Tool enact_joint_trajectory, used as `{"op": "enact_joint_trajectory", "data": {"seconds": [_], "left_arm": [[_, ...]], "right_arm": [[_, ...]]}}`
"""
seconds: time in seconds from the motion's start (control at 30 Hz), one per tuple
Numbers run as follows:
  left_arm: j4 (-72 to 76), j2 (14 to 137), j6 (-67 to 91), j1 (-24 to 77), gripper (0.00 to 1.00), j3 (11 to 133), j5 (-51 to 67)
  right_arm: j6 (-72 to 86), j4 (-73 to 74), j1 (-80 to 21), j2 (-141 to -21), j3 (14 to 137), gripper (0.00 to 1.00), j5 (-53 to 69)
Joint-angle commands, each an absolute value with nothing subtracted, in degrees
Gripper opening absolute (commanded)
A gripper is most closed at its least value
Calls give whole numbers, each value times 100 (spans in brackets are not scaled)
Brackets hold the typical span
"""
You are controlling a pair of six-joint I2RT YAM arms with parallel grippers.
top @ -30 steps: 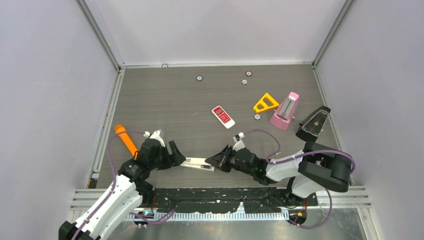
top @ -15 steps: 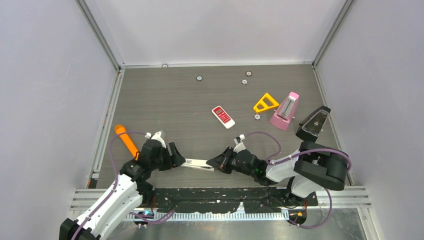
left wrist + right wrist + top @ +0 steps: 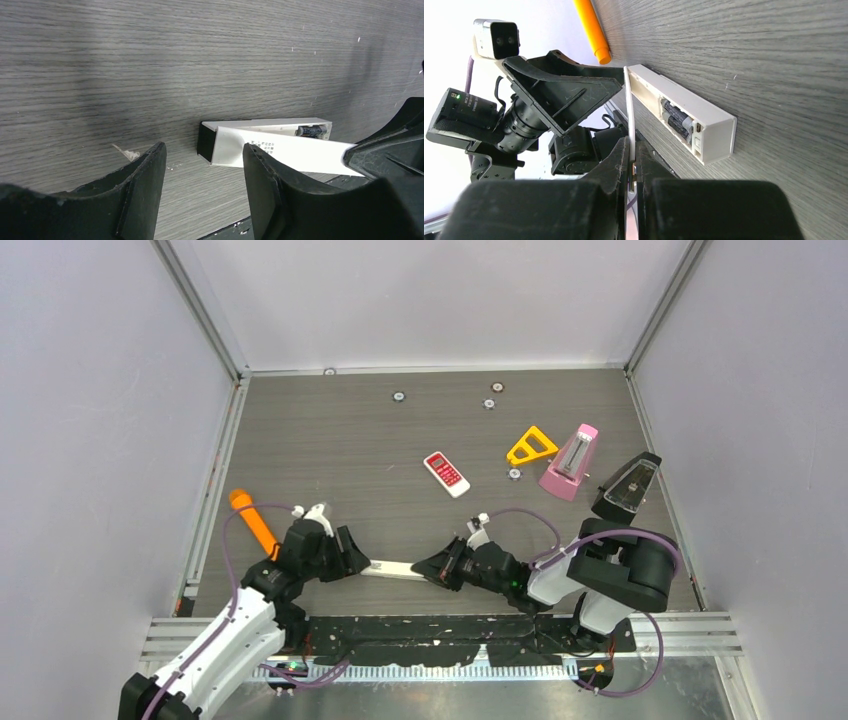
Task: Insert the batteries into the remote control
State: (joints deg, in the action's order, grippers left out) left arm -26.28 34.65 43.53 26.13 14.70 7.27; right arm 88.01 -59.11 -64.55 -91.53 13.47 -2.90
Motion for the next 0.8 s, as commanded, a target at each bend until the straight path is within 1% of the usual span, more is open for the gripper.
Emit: {"op": "enact_joint_trajectory", "data": {"seconds": [0.0,0.13,0.4,0.63,0.77], "left_arm": [[-2310,3552,4323,2584,58,1433,819],[-2308,3649,4249,2584,57,1441,869],[-2246,3761,4187,2584,57,1449,905],[-2180,3831,4186,2583,57,1425,930],[-2167,3866,4144,2584,56,1424,974]], "right_arm": [[8738,-5750,-6475,-9099,1338,5,-235],[8559,-5350,-6429,-8868,1311,5,-260],[7848,-3956,-6214,-8409,1575,5,-88],[7656,-3553,-6178,-8622,1869,5,201],[7481,-2933,-6164,-8574,2101,5,162]]}}
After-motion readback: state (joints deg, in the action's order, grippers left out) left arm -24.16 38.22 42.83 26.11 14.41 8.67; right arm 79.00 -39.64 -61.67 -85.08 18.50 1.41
